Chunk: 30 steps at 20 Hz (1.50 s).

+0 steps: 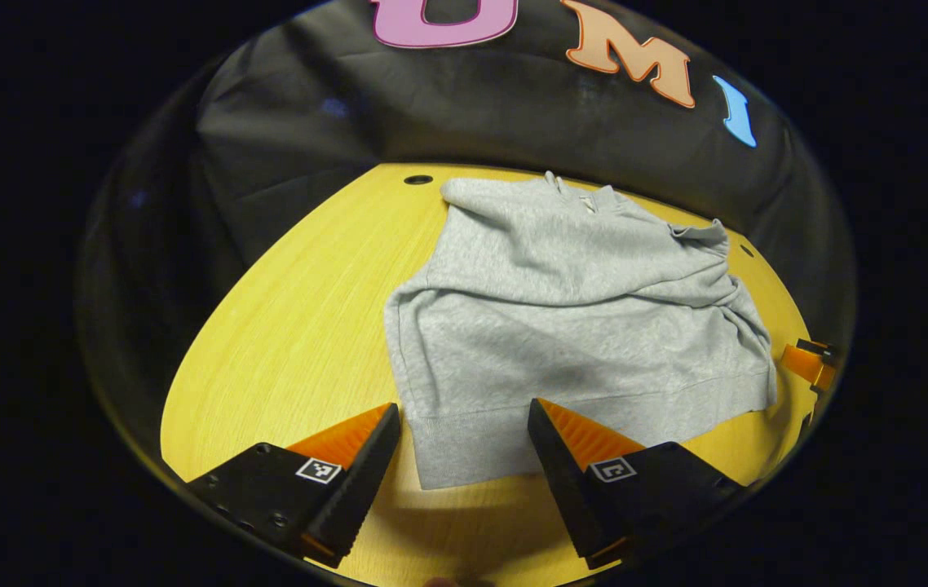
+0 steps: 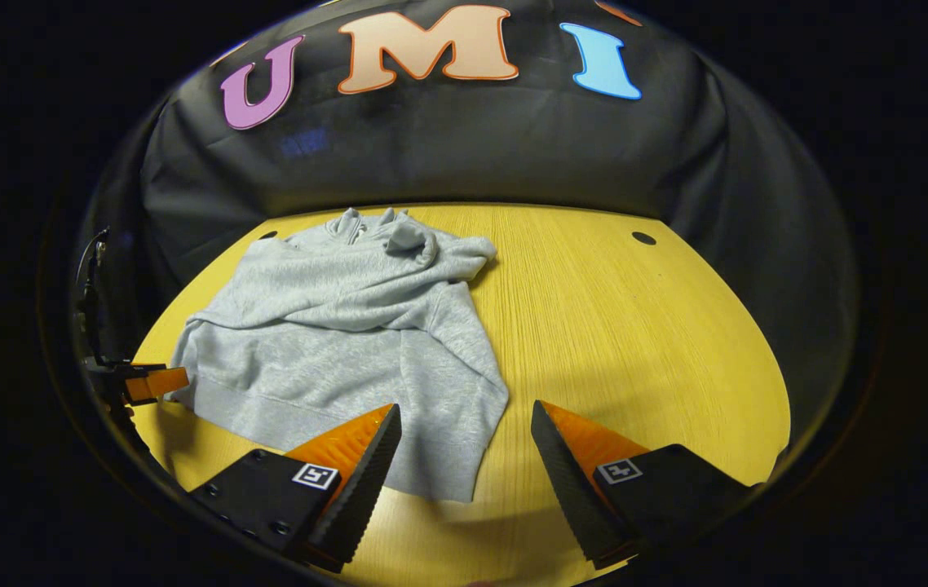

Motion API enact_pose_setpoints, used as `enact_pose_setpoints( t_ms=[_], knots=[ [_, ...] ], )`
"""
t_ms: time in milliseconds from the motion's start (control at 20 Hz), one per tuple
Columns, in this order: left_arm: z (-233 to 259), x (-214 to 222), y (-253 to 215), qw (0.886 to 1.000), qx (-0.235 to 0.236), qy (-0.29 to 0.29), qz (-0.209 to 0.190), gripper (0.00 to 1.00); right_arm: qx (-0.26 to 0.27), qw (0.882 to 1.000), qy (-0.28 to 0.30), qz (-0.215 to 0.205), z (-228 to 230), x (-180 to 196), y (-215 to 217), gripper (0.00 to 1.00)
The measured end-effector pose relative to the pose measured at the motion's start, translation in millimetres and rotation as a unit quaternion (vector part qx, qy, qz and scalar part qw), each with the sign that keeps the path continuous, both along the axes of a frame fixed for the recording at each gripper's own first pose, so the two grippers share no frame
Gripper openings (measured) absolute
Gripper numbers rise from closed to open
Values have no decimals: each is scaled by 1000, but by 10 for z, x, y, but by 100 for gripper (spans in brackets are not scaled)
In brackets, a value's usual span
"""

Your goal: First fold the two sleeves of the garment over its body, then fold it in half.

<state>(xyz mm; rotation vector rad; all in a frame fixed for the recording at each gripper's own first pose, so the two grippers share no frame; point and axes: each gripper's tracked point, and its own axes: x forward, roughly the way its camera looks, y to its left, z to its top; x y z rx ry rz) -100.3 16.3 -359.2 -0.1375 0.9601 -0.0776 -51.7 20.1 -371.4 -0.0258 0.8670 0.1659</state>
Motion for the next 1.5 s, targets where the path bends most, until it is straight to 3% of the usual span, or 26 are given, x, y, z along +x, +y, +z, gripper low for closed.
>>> enact_pose_setpoints(
  t_ms=[350,500,600,650,750,800,850,900,1000,1050,1150,1200,1350,1500],
  knots=[
    [-13,41,-30,1000,-1,-17,-4,96,-16,999,41,11,-297,-148,30,96],
    [-4,18,-44,1000,4,-28,-1,92,-6,998,63,6,-403,-228,81,99],
    [-6,25,-71,1000,4,-30,0,88,0,998,70,3,-413,-227,96,94],
    [-5,29,-73,1000,5,-30,-2,86,2,997,76,9,-424,-250,121,97],
    [1,47,-104,999,3,-29,-13,85,5,996,83,28,-418,-259,169,86],
    [-4,60,-113,999,1,-29,-18,80,8,996,88,27,-417,-255,195,72],
    [3,66,-137,999,-1,-28,-22,78,15,995,93,29,-423,-248,229,66],
    [-5,96,-147,999,-1,-29,-24,69,24,995,96,29,-425,-243,263,51],
    [0,126,-193,999,-6,-33,-27,60,36,994,104,25,-429,-243,304,28],
    [1,149,-226,999,-11,-34,-30,55,39,993,106,25,-430,-237,303,21],
    [12,192,-347,998,-30,-43,-41,36,43,992,112,36,-416,-241,319,21],
    [-2,208,-358,998,-31,-45,-40,12,44,992,118,30,-435,-237,323,19],
    [14,207,-357,998,-30,-36,-44,3,46,991,125,31,-423,-223,327,5],
    [10,184,-359,998,-32,-15,-55,0,55,989,136,33,-394,-241,334,5]
  ],
)
